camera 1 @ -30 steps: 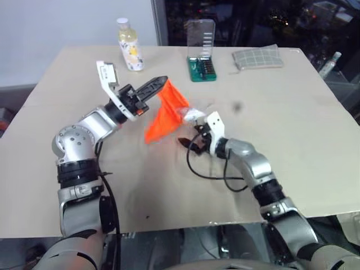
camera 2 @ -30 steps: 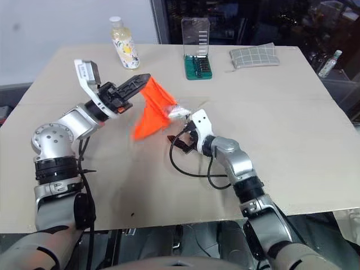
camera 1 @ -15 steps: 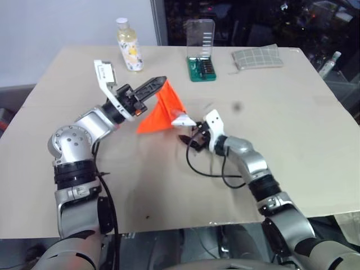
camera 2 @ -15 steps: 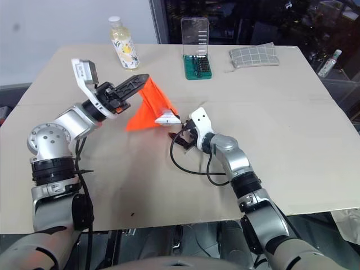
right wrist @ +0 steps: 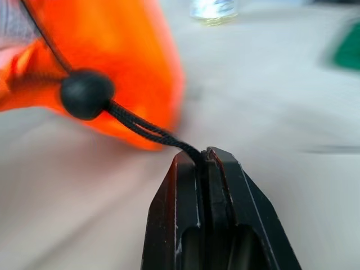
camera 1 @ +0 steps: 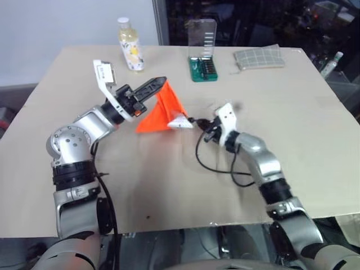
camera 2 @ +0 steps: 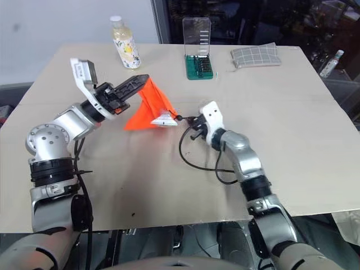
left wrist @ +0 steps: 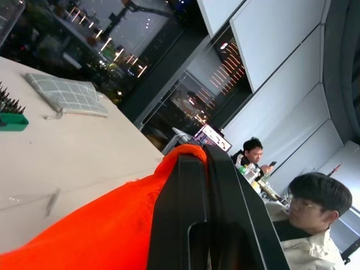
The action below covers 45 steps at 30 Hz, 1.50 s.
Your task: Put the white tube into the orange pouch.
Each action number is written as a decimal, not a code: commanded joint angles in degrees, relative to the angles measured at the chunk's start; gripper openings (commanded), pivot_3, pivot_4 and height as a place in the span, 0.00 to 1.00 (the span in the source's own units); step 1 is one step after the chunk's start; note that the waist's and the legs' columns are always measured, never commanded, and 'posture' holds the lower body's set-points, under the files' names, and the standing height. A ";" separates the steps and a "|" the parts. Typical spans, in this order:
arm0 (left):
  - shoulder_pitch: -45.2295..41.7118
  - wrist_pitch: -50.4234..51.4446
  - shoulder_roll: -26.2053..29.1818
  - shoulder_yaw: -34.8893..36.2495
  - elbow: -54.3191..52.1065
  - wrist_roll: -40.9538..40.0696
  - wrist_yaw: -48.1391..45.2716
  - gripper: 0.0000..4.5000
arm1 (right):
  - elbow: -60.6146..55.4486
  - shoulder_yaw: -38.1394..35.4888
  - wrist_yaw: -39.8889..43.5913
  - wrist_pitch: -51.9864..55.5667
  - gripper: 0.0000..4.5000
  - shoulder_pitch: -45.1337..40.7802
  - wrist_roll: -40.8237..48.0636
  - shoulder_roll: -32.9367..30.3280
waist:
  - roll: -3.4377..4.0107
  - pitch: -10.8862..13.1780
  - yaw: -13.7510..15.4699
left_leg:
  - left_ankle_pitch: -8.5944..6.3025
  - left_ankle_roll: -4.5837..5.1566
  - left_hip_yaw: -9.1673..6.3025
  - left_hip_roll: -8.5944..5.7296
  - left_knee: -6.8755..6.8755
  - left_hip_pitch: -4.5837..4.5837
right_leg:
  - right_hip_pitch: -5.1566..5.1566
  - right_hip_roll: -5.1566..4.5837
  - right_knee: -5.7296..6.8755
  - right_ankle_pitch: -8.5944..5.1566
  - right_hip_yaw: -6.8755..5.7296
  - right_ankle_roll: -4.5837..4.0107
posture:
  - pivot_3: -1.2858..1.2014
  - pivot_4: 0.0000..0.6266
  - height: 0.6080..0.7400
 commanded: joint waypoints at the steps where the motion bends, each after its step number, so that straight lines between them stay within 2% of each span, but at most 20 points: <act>1: 0.51 -1.67 -0.96 -1.67 -4.57 0.28 -0.92 0.00 | -12.68 -2.99 -4.43 5.37 0.01 -0.80 -2.83 -4.56 | 0.00 0.00 0.00 | 0.00 0.00 0.00 0.00 0.00 0.00 | -0.01 0.00 0.02 0.00 0.00 0.00 | 0.52 0.24 1.00; 5: 0.66 -2.14 -3.25 -1.95 -5.08 -0.08 0.46 0.00 | -19.89 -5.99 -6.95 11.98 0.01 -3.76 -2.52 -8.02 | 0.02 0.01 -0.08 | 0.00 0.00 -0.03 0.03 0.00 0.08 | 0.00 0.04 0.05 -0.01 -0.01 -0.02 | 0.52 0.24 1.00; 8: -4.17 -2.37 -6.14 1.82 0.02 -2.66 6.43 0.00 | -21.70 -8.27 -8.95 15.58 0.01 -10.04 -2.04 -9.30 | 0.00 0.04 -0.01 | 0.01 0.01 -0.01 0.03 0.01 0.07 | 0.00 0.04 0.04 -0.01 0.00 -0.01 | 0.52 0.24 1.00; 11: -8.09 -2.33 -7.35 -0.44 0.49 -1.23 7.54 0.20 | -17.21 -8.63 -8.65 15.42 0.00 -21.13 -2.28 -11.51 | 0.01 0.26 -0.02 | 0.02 0.02 -0.04 0.02 0.11 -0.01 | -0.04 0.08 0.05 0.00 0.02 0.00 | 0.52 0.24 1.00; 14: -9.00 -3.82 -8.19 -4.15 -1.04 2.42 7.78 0.51 | -11.64 -7.97 -7.63 12.89 0.00 -28.17 -2.83 -13.35 | -0.03 0.23 0.17 | 0.00 0.03 -0.04 0.00 0.07 0.02 | 0.07 0.06 -0.05 0.00 0.00 0.00 | 0.52 0.24 1.00; 17: -8.59 -5.04 -8.92 -5.42 -1.78 3.85 7.52 0.51 | -5.87 -7.40 -6.70 9.82 0.00 -34.48 -3.12 -14.32 | -0.01 0.26 0.15 | 0.00 0.03 0.01 -0.02 -0.04 -0.02 | 0.08 0.04 -0.22 0.00 -0.01 0.01 | 0.52 0.24 1.00; 22: -6.46 -11.24 -9.70 -9.86 -7.02 11.48 9.42 0.51 | -5.44 -4.92 -4.31 8.66 0.00 -35.35 -3.93 -15.55 | 0.01 0.28 0.02 | 0.01 0.02 0.04 -0.02 -0.24 -0.03 | 0.03 0.04 -0.35 0.00 -0.01 0.01 | 0.52 0.24 1.00; 25: -6.92 -14.01 -8.10 -13.72 -9.48 16.51 8.32 0.51 | -5.12 -5.09 -3.72 7.22 0.00 -36.00 -5.22 -17.57 | 0.01 0.29 0.11 | 0.01 0.02 0.06 -0.01 -0.25 -0.18 | -0.16 0.05 -0.32 0.00 0.00 0.01 | 0.52 0.24 1.00; 27: -7.61 -19.34 -6.82 -16.91 -9.71 21.26 4.99 0.51 | -3.63 -6.38 -3.40 7.01 0.00 -37.72 -5.08 -18.93 | 0.06 0.33 0.18 | 0.01 0.02 0.08 -0.02 -0.24 -0.19 | -0.17 0.03 -0.32 0.00 0.00 0.02 | 0.52 0.24 1.00; 31: -10.35 -21.30 -9.35 -18.17 -7.28 22.32 4.31 0.51 | -3.45 -6.33 -2.66 7.03 0.00 -40.65 -4.55 -19.88 | 0.10 0.36 0.13 | 0.01 0.02 0.12 -0.03 -0.22 -0.19 | -0.18 0.02 -0.32 0.00 0.01 0.02 | 0.52 0.24 1.00; 33: -12.70 -26.64 -11.88 -21.26 -2.30 29.17 7.40 0.51 | -3.50 -6.14 -2.63 7.82 0.00 -41.80 -4.05 -19.31 | 0.12 0.39 0.21 | 0.01 0.03 0.11 -0.03 -0.22 -0.19 | -0.20 0.02 -0.27 0.00 0.02 0.02 | 0.52 0.24 1.00; 35: -14.05 -29.69 -13.92 -22.14 1.05 32.13 8.01 0.51 | -2.39 -5.44 -3.17 6.26 0.00 -43.27 -5.33 -19.48 | 0.12 0.39 0.31 | 0.01 0.03 0.09 -0.04 -0.20 -0.18 | -0.20 0.03 -0.23 0.00 0.01 0.02 | 0.52 0.24 1.00; 37: -14.83 -31.06 -14.49 -21.30 2.49 32.89 7.96 0.51 | 0.77 -6.63 -3.40 4.46 0.00 -49.05 -5.24 -20.18 | 0.16 0.44 0.12 | 0.01 0.03 0.11 -0.04 -0.19 -0.18 | -0.20 0.04 -0.24 0.00 0.02 0.02 | 0.52 0.24 1.00; 39: -15.04 -31.07 -14.83 -20.62 2.73 32.40 7.25 0.51 | 2.70 -6.96 -2.91 3.78 0.00 -51.39 -4.94 -20.70 | 0.24 0.50 -0.09 | 0.01 0.03 0.19 -0.03 -0.20 -0.23 | -0.30 0.03 -0.22 0.01 0.11 0.03 | 0.52 0.24 1.00; 41: -14.79 -31.69 -15.13 -20.75 2.54 31.85 5.48 0.51 | 1.14 -4.75 -2.07 4.33 0.00 -46.17 -5.87 -20.87 | 0.22 0.48 0.01 | 0.01 0.03 0.21 0.01 -0.25 -0.23 | -0.36 0.08 -0.23 0.00 0.14 0.02 | 0.52 0.24 1.00; 45: -13.96 -30.67 -13.69 -21.95 0.82 30.95 -0.22 0.51 | -12.26 -2.77 -1.33 8.76 0.00 -31.17 -7.03 -22.38 | 0.13 0.41 0.35 | 0.01 0.03 0.17 0.02 -0.25 -0.24 | -0.18 0.07 -0.26 -0.01 0.03 0.04 | 0.52 0.24 1.00</act>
